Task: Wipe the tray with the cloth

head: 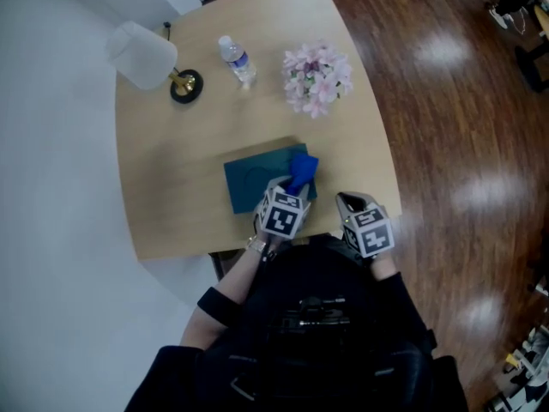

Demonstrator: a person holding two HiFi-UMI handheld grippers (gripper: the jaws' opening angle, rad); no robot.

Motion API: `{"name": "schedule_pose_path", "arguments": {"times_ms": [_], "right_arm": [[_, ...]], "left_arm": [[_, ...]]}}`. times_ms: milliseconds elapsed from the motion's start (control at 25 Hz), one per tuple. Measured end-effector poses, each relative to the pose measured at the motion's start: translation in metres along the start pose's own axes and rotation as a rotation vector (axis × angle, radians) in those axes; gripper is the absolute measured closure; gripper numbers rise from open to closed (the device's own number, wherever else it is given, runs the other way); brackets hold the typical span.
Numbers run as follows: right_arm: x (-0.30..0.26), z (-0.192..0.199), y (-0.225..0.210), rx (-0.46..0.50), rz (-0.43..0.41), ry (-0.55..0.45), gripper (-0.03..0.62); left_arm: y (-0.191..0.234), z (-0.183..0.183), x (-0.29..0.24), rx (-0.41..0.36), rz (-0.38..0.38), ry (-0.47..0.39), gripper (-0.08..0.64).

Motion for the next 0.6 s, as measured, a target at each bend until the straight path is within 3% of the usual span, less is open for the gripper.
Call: {"name": "schedule_pose_path", "arguments": {"times_ms": [160,360,480,600], "right_arm": [[0.006,0.006,-0.007,-0.013,0.022,-0.008,0.584],[0.004,0.001,-0.002,0.007,0.011,-0.023,0.584],[-0.002,-0.004,0.004,0.032,-0.008,-0.020,0.584],[-0.009,-0.007,0.009,0.055,-0.020,-0.010,0.584]], "left_arm": [[-0.018,-0.011,-0.012,-0.046,0.037,-0.005,0.440],[-0.004,-0.003,0.024,0.056,0.104,-0.102,0.440],[0.022,0.032,0.061,0.095,-0.014,-0.123,0.440],[0.058,0.087,0.080,0.170,-0.172,-0.060,0.439]]}}
Point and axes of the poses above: the fingertips, and each gripper's own axes: x backward along the fingers, y to its left, z out of its underside, the point moved 9 cm from there along x, backward along the fingers, and after that the axes turned 13 degrees about y, right-handed, at the moved point
